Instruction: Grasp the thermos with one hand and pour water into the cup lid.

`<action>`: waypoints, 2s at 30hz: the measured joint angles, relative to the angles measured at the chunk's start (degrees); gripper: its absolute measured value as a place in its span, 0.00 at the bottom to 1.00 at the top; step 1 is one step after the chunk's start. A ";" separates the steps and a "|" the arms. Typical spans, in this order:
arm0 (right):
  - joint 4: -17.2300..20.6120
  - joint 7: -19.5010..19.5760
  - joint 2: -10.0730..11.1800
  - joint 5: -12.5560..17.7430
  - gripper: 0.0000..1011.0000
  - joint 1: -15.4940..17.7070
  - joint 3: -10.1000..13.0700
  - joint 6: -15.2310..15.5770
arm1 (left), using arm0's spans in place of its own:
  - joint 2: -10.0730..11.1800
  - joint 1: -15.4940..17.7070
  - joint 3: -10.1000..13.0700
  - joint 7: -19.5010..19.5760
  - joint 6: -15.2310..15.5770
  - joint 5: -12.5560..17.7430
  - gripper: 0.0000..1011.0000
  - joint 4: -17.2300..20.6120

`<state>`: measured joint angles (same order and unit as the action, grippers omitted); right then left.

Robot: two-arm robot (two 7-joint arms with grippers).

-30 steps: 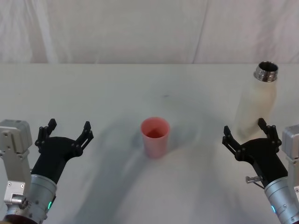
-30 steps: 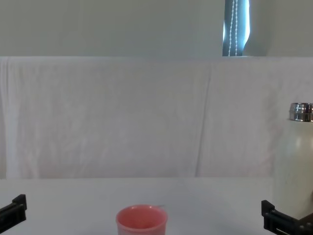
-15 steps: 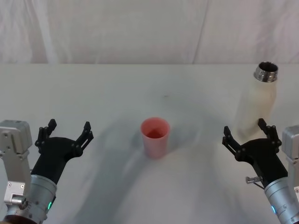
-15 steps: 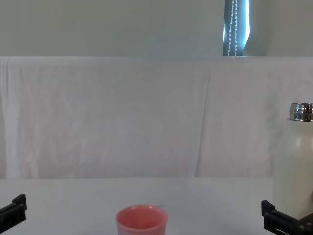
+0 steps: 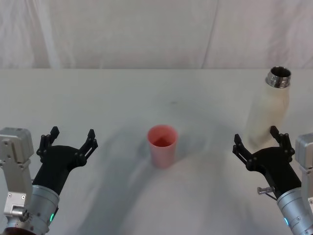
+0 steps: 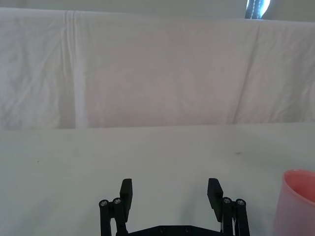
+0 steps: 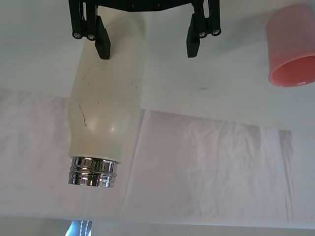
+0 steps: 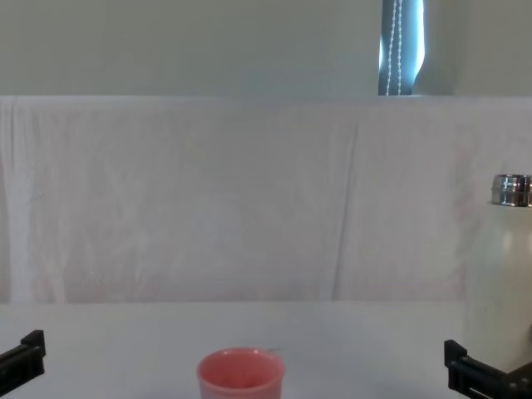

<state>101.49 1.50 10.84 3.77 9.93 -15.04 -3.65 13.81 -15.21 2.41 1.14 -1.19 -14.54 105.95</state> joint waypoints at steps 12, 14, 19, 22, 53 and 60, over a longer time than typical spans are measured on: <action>0.00 0.00 0.00 0.00 0.99 0.00 0.00 0.00 | 0.00 0.00 0.00 0.00 0.00 0.00 0.99 0.00; 0.00 0.00 0.00 0.00 0.99 0.00 0.00 0.00 | 0.00 0.00 0.00 0.00 0.00 0.00 0.99 0.00; 0.00 0.00 0.00 0.00 0.99 0.00 0.00 0.00 | 0.00 0.00 0.00 0.00 0.00 0.00 0.99 0.00; 0.00 0.00 0.00 0.00 0.99 0.00 0.00 0.00 | 0.00 0.00 0.00 0.00 0.00 0.00 0.99 0.00; 1.87 -1.02 -2.58 -2.67 0.99 3.60 2.61 -1.09 | 0.00 0.00 0.00 0.00 0.00 0.00 0.99 0.00; 2.33 -1.36 -3.33 -3.15 0.99 4.69 3.79 -1.46 | 0.00 0.00 0.00 0.00 0.00 0.00 0.99 0.00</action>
<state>103.82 0.14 7.51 0.62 14.62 -11.26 -5.10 13.81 -15.21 2.41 1.14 -1.19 -14.54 105.95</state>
